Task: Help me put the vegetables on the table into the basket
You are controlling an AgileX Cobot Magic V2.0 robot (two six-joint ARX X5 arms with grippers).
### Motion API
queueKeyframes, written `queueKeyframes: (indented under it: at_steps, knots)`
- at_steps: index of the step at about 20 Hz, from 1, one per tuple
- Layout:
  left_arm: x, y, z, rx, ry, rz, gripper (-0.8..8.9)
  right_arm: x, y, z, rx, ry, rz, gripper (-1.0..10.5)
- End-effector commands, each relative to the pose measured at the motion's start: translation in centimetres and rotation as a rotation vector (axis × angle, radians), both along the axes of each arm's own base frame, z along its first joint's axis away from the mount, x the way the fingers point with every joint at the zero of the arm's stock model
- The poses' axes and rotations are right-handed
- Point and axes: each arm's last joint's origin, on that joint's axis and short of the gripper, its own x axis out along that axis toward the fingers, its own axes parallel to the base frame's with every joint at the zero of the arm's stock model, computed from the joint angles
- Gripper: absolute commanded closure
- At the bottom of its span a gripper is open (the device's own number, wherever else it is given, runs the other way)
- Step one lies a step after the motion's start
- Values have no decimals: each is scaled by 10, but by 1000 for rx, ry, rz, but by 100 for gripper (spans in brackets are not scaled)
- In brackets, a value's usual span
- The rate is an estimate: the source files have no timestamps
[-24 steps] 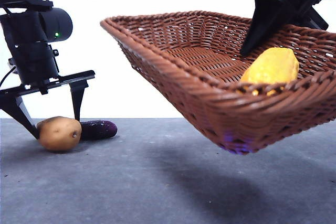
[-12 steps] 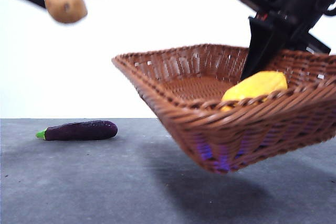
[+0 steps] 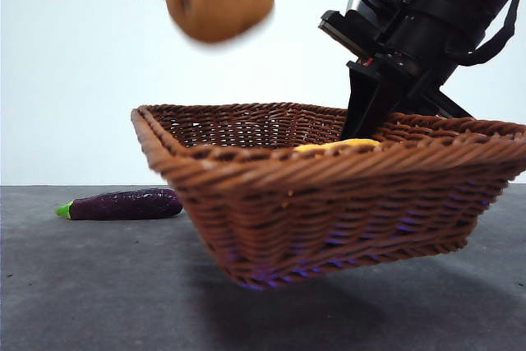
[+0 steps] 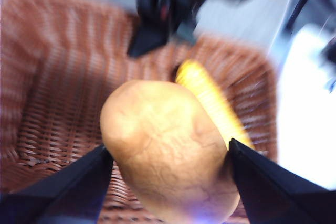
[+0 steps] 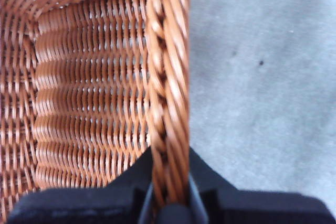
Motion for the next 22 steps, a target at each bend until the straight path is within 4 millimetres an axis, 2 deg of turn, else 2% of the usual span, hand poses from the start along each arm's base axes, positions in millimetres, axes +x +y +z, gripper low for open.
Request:
queueKeyframes:
  at_steps: [1, 5, 8, 9, 10, 11, 12, 18, 20, 22]
  knots:
    - [16, -18, -25, 64, 5, -63, 820, 2, 2, 2, 31, 10, -12, 958]
    - [33, -34, -61, 145, 105, -69, 820, 2, 3, 2, 40, 11, -4, 958]
    - [34, -37, -70, 152, 170, -80, 802, 3, 3, 3, 47, -3, -4, 958]
    - [34, -38, -70, 133, 180, -91, 704, 4, 3, 3, 49, -7, -4, 958]
    - [34, -38, -70, 123, 185, -98, 517, 4, 4, 4, 50, -9, -4, 958]
    - [34, -38, -70, 123, 186, -97, 373, 4, 4, 4, 52, -11, -4, 958]
    - [34, -38, -70, 123, 186, -97, 345, 4, 4, 4, 53, -13, -3, 958]
    - [31, -35, -68, 137, 208, -97, 345, 4, 4, 4, 52, -15, -2, 958]
    - [27, -31, -58, 112, 178, -98, 345, 4, 4, 4, 52, -16, -1, 958]
    - [24, -21, -39, 55, 113, -82, 345, 5, 3, 4, 52, -16, -3, 958]
